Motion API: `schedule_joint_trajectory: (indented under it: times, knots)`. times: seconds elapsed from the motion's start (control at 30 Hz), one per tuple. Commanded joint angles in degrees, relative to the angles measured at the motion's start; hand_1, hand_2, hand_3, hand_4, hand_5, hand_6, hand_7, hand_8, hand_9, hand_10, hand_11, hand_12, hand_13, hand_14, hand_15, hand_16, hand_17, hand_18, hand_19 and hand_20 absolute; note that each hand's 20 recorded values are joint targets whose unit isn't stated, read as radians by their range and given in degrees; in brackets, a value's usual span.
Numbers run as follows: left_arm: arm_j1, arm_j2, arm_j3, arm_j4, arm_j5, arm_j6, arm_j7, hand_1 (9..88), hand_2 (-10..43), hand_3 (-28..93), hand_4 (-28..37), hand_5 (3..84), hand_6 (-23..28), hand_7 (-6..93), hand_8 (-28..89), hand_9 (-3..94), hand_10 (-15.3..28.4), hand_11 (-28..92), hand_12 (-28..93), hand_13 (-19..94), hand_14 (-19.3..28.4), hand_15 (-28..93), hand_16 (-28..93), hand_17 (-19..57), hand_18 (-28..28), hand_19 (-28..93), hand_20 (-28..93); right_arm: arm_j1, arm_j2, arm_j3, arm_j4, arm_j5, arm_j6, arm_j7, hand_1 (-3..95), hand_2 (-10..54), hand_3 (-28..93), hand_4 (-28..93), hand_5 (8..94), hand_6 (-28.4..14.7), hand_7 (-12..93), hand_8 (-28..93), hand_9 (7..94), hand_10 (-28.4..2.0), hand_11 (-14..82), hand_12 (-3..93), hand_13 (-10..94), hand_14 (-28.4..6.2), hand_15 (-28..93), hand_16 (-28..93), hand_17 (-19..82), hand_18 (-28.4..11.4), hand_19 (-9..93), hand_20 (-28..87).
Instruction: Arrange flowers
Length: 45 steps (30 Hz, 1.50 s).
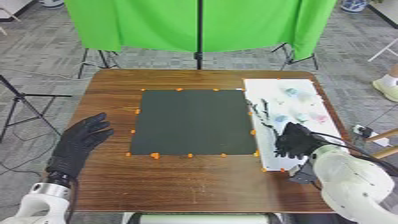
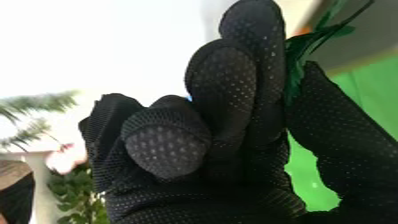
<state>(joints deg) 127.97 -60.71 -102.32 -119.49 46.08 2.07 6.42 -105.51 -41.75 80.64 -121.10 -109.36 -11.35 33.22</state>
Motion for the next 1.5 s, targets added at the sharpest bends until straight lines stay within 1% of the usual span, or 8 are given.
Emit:
schedule_joint_trajectory:
  times: [0.03, 0.33, 0.5, 0.63, 0.77, 0.9, 1.33, 1.5]
  knots:
    - [2.98, 0.30, -1.42, -0.76, 0.06, 0.96, -0.01, 26.9, 3.9, 71, -28.3, 40.8, 6.2, 23.0, -11, 37.4, 15.0, 29, 15, 30, 18.2, 47, -6, -6.6, 24.4, 60, -4, 5.22, 0.62, 1.98, -2.76, 2.26, 1.47, -0.27, 33.6, -2.0, 93, -3, 93.7, -6.4, 34, 10, 93.7, -10.1, 46.2, 23.4, 92, -4.0, 66, 27, 58, -18.3, 93, 63]
    - [8.62, 0.30, -5.44, -2.40, -0.22, 1.61, 0.80, 26.9, 3.9, 71, -28.3, 40.8, 6.3, 23.1, -11, 37.5, 15.0, 29, 15, 30, 18.1, 48, -6, -6.7, 24.4, 60, -4, 21.64, -1.05, -10.08, 0.28, 3.21, 0.73, -1.50, 33.5, -1.9, 93, -2, 93.7, -6.5, 34, 10, 93.7, -9.4, 46.7, 23.4, 92, -4.1, 67, 27, 59, -18.0, 93, 64]
    - [13.42, -0.40, -8.32, -3.82, -0.73, 2.76, 1.74, 26.8, 3.7, 72, -28.3, 40.9, 6.3, 23.1, -11, 37.4, 15.0, 29, 15, 30, 18.1, 48, -6, -6.6, 24.4, 60, -4, 31.81, -7.17, -20.14, 4.19, 1.28, -1.16, -3.77, 33.4, -1.7, 93, -2, 93.7, -6.5, 35, 9, 93.7, -9.2, 47.1, 23.4, 92, -4.3, 68, 26, 59, -17.8, 93, 64]
    - [16.65, -1.21, -10.76, -4.70, -0.41, 2.15, 1.62, 26.9, 3.5, 72, -28.3, 41.0, 6.3, 23.3, -11, 37.4, 14.9, 29, 15, 30, 18.1, 48, -6, -6.6, 24.4, 60, -4, 38.37, -12.17, -28.23, 7.97, -0.70, -1.92, -4.83, 33.3, -1.8, 93, -2, 93.7, -6.5, 35, 9, 93.7, -9.2, 47.5, 23.2, 92, -4.2, 68, 26, 59, -17.6, 93, 64]
    - [19.78, -1.36, -12.23, -5.50, -1.15, 3.16, 3.12, 26.9, 3.0, 72, -28.2, 41.0, 5.9, 23.7, -12, 37.4, 14.9, 29, 15, 30, 17.7, 48, -6, -6.6, 24.4, 60, -3, 42.70, -17.13, -34.44, 11.28, -3.50, -3.97, -4.68, 33.2, -1.8, 93, -2, 93.7, -6.5, 36, 9, 93.7, -9.2, 47.7, 23.0, 92, -4.2, 68, 26, 59, -17.5, 93, 64]
    - [19.88, -1.63, -12.09, -6.00, -1.28, 4.45, 2.30, 27.1, 2.9, 72, -28.2, 41.5, 6.0, 23.6, -12, 37.7, 14.9, 30, 15, 30, 17.8, 48, -6, -6.6, 24.3, 60, -3, 45.83, -21.71, -40.11, 15.12, -5.15, -6.46, -5.23, 33.1, -1.6, 93, -2, 93.7, -6.3, 36, 9, 93.7, -9.1, 47.8, 22.9, 92, -4.0, 68, 26, 60, -17.5, 93, 64]
    - [15.27, 1.66, -9.33, -4.68, -0.82, 2.89, 1.69, 27.2, 3.5, 72, -28.3, 41.7, 6.0, 23.7, -12, 38.0, 15.1, 30, 15, 31, 17.9, 48, -6, -6.5, 24.3, 60, -3, 50.04, -32.85, -53.66, 26.52, -11.23, -7.44, -3.22, 32.5, -0.9, 93, -2, 93.7, -6.0, 36, 8, 93.7, -8.9, 48.0, 22.6, 92, -3.6, 68, 26, 60, -17.1, 93, 64]
    - [13.98, 2.37, -8.66, -4.38, -0.58, 1.85, -0.19, 27.0, 3.5, 73, -28.3, 41.7, 6.0, 23.8, -12, 37.9, 15.0, 30, 15, 31, 17.9, 48, -6, -6.5, 24.3, 60, -3, 49.80, -34.30, -54.62, 29.29, -10.29, -5.59, 1.09, 32.5, -1.2, 93, -2, 93.7, -6.0, 36, 7, 93.7, -8.8, 48.1, 22.3, 92, -3.6, 68, 26, 61, -17.1, 93, 65]
